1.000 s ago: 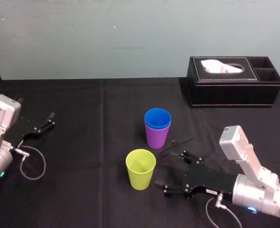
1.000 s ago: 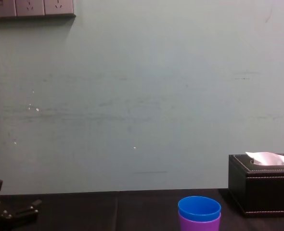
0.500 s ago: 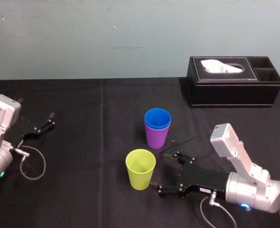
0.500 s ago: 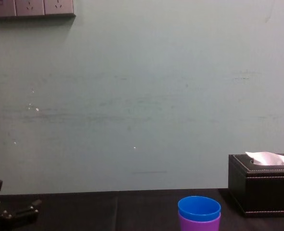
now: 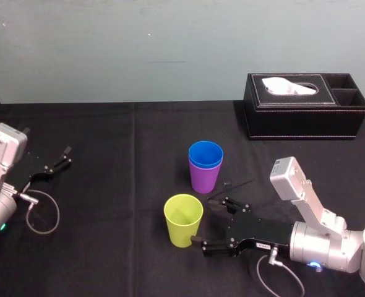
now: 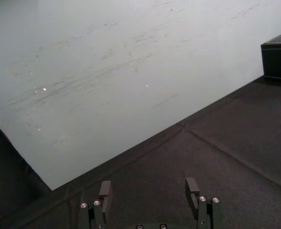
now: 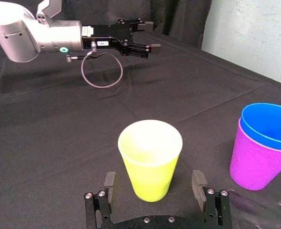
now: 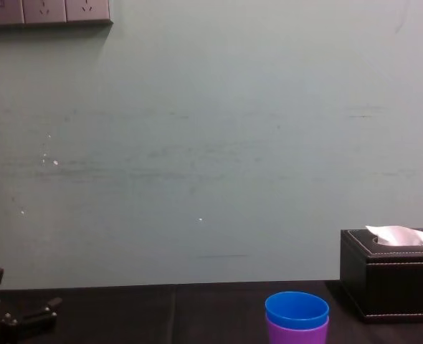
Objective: Stack the three plastic cups sequentially using one hand.
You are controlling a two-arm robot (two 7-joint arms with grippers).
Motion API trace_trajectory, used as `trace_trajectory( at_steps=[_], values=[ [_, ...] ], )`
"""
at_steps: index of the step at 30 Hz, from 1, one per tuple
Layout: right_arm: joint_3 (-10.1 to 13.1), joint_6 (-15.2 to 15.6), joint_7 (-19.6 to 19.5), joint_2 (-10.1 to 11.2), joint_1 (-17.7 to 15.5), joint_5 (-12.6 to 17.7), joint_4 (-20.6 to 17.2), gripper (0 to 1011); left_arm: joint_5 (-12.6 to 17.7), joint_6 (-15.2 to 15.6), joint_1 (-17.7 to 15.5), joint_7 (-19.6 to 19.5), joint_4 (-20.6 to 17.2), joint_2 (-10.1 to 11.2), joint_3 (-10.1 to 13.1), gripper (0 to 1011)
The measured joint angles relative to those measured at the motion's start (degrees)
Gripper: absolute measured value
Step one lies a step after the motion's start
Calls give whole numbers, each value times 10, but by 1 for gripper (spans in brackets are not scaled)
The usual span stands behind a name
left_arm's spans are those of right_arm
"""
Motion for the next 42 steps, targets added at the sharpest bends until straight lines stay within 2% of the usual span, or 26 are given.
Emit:
trace_trajectory(
  at_steps=[21,31,42],
  values=[
    [-19,1,-2,-10,18,-5,5,1003,0,0,0,0,0,0,0,1010],
    [-30,0,-12,-26,33,-21,24,1003,0,0,0,0,0,0,0,1010],
    [-32,1,-16,-41,42,-26,35,1003,0,0,0,0,0,0,0,1010]
  ],
)
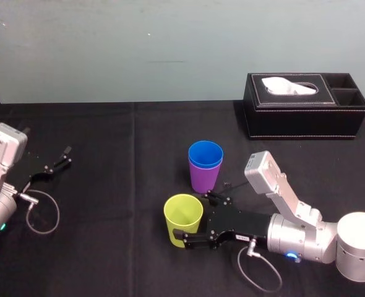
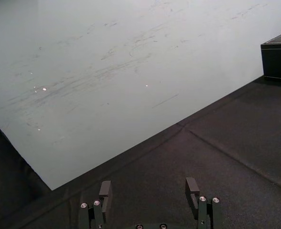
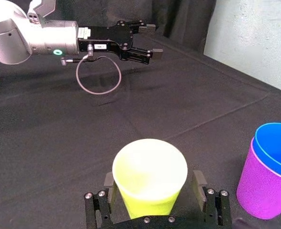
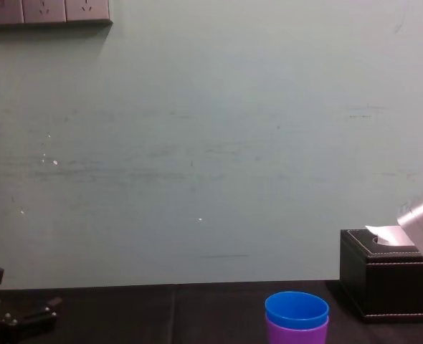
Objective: Stack the three plastic cups sequentially using one hand.
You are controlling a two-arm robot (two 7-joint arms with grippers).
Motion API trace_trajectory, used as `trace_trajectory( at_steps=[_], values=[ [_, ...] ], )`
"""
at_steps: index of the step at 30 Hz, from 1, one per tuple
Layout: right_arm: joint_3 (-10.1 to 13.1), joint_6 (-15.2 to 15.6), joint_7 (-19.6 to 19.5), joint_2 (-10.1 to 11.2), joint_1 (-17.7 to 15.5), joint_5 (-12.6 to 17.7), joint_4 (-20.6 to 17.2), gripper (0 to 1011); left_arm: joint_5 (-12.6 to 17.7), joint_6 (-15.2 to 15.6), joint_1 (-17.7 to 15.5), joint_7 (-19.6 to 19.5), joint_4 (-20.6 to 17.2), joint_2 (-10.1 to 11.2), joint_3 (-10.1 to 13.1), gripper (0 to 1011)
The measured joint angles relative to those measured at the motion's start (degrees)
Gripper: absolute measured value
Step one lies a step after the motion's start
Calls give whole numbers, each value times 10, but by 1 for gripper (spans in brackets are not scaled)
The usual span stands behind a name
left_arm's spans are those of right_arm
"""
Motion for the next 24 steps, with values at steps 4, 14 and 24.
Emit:
trace_trajectory(
  at_steps=[4,14,24],
  values=[
    [0,1,0,-1,1,0,1,1003,0,0,0,0,0,0,0,1010],
    [0,0,0,0,0,0,0,840,0,0,0,0,0,0,0,1010],
    [1,0,0,1,-1,0,-1,743,0,0,0,0,0,0,0,1010]
  ],
)
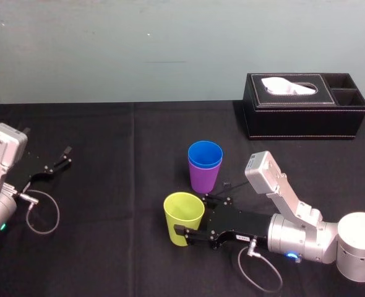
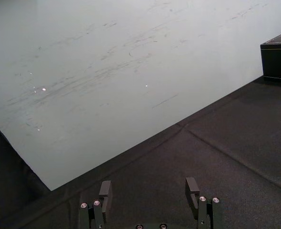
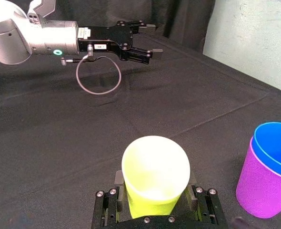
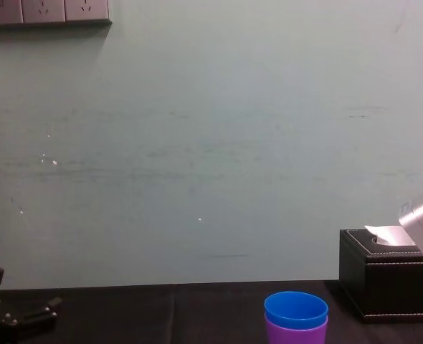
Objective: Stack the three plastic cups sequentially using one hand.
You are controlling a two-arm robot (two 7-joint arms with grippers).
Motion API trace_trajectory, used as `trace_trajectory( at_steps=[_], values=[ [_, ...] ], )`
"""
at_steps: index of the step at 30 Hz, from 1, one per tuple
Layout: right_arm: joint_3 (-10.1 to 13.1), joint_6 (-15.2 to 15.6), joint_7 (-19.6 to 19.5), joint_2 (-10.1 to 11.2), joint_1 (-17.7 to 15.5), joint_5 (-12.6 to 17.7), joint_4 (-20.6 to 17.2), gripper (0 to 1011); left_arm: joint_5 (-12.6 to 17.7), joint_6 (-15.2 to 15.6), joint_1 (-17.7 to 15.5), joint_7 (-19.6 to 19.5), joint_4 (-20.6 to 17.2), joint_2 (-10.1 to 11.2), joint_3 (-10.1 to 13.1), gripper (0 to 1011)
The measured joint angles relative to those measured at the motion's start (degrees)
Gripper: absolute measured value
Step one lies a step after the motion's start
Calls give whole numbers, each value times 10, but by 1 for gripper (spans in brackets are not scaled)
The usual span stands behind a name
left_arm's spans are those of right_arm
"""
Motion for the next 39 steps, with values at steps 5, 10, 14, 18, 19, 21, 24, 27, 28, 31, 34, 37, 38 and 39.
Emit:
trace_trajectory(
  at_steps=[5,10,14,18,19,21,24,27,28,31,34,37,38,39],
  values=[
    [0,0,0,0,0,0,0,734,0,0,0,0,0,0,0,1010],
    [0,0,0,0,0,0,-1,734,0,0,0,0,0,0,0,1010],
    [0,0,-1,1,0,0,-1,735,0,0,0,0,0,0,0,1010],
    [6,5,-18,8,-11,-8,-23,734,0,0,0,0,0,0,0,1010],
    [8,6,-21,10,-13,-8,-28,734,0,0,0,0,0,0,0,1010],
    [14,11,-27,14,-20,-8,-42,735,0,0,0,0,0,0,0,1010],
    [26,20,-36,23,-30,-5,-66,734,0,0,0,0,0,0,0,1010],
    [40,34,-47,34,-40,1,-96,734,0,0,0,0,0,0,0,1010],
    [43,37,-50,36,-42,2,-103,734,0,0,0,0,0,0,0,1010],
    [58,46,-63,47,-52,4,-133,734,0,0,0,0,0,0,0,1010],
    [73,51,-74,55,-60,6,-159,734,0,0,0,0,0,0,0,1010],
    [84,57,-81,61,-64,7,-179,734,0,0,0,0,0,0,0,1010],
    [93,63,-89,65,-66,7,-194,734,0,0,0,0,0,0,0,1010],
    [96,65,-93,66,-67,6,-199,734,0,0,0,0,0,0,0,1010]
  ],
)
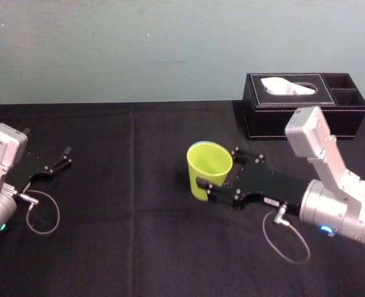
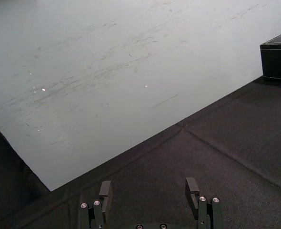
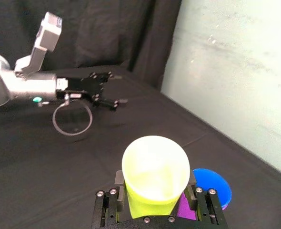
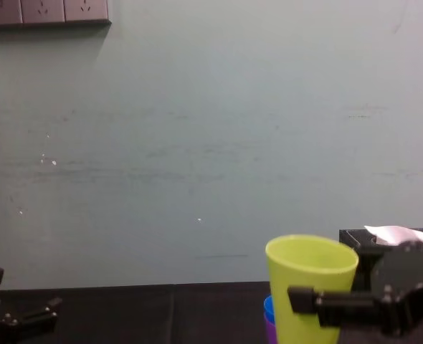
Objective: Stack the three plastic cups sequentially using one hand.
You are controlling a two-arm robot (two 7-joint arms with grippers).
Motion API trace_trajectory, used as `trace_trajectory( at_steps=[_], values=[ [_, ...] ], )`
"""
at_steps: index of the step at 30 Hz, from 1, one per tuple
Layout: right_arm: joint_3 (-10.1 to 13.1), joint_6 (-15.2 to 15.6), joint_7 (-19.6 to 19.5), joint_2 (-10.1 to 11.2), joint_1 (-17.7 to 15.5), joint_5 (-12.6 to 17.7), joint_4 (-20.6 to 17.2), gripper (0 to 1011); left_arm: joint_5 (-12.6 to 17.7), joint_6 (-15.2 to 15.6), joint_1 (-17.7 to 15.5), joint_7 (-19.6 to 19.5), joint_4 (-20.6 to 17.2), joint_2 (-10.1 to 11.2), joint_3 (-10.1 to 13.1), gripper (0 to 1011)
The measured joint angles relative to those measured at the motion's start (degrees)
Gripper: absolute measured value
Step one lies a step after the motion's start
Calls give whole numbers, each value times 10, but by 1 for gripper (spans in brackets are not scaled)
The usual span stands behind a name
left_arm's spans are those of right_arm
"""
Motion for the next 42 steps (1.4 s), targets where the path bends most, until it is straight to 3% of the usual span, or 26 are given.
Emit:
trace_trajectory(
  at_steps=[7,17,42],
  values=[
    [18,17,-23,-2,0,-12,-23,734,0,0,0,0,0,0,0,1010],
    [26,39,-32,-19,17,-19,-17,734,0,0,0,0,0,0,0,1010],
    [-1,66,-28,-80,93,-39,96,734,0,0,0,0,0,0,0,1010]
  ],
)
